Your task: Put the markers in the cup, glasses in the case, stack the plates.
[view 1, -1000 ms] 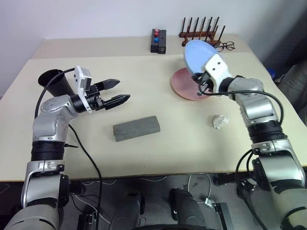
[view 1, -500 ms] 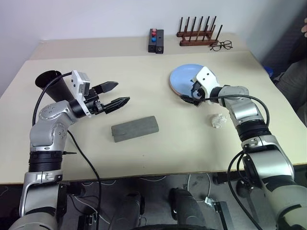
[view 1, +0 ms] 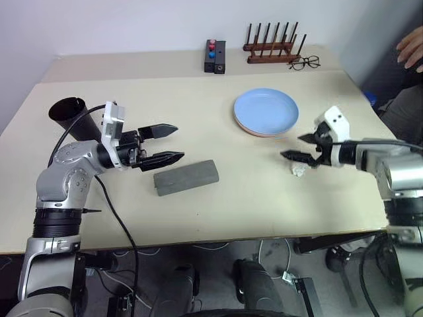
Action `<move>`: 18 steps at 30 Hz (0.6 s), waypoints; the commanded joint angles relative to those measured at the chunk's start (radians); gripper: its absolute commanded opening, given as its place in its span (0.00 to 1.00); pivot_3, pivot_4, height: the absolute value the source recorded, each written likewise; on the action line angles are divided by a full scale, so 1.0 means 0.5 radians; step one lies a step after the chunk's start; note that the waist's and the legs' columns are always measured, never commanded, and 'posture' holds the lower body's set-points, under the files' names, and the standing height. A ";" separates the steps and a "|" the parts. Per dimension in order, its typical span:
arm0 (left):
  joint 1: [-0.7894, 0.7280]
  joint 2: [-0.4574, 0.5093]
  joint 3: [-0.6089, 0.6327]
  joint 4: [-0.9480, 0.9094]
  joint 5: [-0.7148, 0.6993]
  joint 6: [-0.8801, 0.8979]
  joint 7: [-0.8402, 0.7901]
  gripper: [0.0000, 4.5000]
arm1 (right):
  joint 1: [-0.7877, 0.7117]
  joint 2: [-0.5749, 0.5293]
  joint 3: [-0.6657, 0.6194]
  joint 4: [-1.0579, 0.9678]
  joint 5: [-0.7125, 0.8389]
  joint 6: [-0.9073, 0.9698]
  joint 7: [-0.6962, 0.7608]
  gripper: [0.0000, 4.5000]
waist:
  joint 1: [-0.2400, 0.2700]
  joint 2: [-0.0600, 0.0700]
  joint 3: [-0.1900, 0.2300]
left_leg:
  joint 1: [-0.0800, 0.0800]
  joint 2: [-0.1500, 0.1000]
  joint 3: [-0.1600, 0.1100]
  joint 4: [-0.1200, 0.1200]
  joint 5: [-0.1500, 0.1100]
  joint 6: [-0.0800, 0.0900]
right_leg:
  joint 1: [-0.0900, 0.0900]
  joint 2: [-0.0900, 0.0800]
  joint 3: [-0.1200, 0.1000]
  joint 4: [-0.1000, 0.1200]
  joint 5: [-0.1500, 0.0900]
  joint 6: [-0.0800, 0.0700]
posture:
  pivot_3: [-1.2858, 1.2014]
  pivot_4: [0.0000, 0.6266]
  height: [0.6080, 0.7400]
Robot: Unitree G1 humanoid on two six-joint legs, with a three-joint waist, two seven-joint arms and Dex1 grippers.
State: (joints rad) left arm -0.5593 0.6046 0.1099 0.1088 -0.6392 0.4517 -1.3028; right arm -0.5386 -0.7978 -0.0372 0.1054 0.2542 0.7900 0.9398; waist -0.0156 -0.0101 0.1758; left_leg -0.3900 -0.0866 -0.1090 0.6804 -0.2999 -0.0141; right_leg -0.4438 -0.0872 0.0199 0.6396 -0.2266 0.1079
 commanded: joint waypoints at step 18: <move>-0.046 0.019 0.004 0.017 0.035 -0.037 -0.010 1.00 | 0.145 -0.036 0.058 0.058 -0.155 -0.224 -0.146 0.03 | 0.006 0.000 0.000 | 0.000 0.000 0.000 0.000 0.001 -0.002 | 0.001 0.000 0.000 -0.001 0.000 0.000 | 0.52 0.24 1.00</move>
State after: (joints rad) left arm -0.5818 0.5999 0.0924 0.1436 -0.6196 0.4445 -1.3105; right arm -0.4455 -0.8039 -0.0043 0.1425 0.1794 0.6968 0.8629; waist -0.0126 -0.0101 0.1758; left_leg -0.3900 -0.0868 -0.1089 0.6805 -0.2994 -0.0150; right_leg -0.4434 -0.0873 0.0200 0.6390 -0.2267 0.1079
